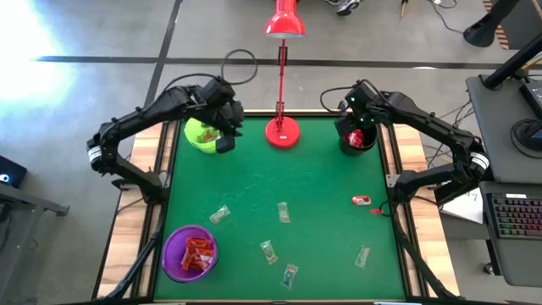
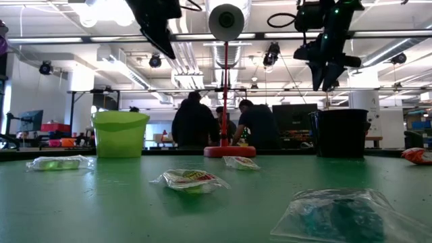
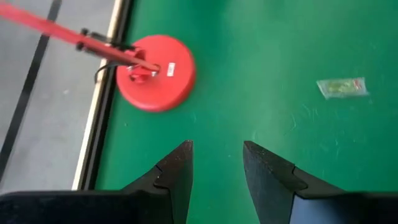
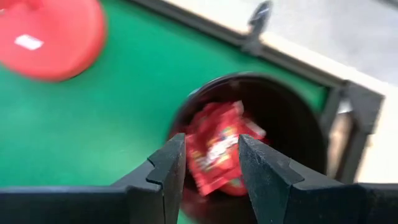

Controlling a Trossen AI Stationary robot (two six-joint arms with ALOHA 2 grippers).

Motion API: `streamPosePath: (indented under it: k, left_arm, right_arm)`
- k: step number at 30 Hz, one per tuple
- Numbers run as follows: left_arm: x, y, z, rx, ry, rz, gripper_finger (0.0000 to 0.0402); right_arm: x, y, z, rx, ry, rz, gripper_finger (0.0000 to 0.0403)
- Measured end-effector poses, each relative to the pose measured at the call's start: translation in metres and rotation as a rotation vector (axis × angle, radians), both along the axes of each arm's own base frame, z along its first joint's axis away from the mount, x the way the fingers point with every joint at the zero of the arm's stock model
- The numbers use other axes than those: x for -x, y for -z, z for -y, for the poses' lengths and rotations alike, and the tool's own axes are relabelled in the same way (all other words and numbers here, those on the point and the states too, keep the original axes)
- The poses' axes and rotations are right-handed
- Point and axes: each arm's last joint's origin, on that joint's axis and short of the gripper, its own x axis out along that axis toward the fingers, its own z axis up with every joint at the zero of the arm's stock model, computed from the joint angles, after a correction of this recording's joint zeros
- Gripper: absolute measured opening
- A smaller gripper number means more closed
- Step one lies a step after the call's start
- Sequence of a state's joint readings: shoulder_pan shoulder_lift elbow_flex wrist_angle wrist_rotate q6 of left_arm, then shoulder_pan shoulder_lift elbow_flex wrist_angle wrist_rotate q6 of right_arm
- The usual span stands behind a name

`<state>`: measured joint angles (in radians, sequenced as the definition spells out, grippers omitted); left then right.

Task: Sort candy
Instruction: Put the transparent candy into the green bucket

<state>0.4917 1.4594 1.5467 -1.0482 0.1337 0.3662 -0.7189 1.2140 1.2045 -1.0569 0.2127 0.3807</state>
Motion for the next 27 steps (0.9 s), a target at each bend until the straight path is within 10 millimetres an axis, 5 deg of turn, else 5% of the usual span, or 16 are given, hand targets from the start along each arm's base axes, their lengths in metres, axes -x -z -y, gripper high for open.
streamPosePath:
  k: [11,18,27]
  left_arm:
    - [0.006,-0.009,0.008,0.044,0.055,-0.122,0.0123]
    - [0.011,-0.007,0.034,0.383,0.034,-0.164,0.0123]
    - [0.011,-0.006,0.051,0.364,0.117,-0.221,0.0123]
  right_arm:
    - [-0.009,0.000,-0.011,-0.114,-0.046,0.111,0.0137]
    - [-0.015,-0.012,-0.018,-0.092,-0.071,0.139,0.0137]
    - [-0.023,-0.029,-0.026,-0.062,-0.109,0.186,0.0137]
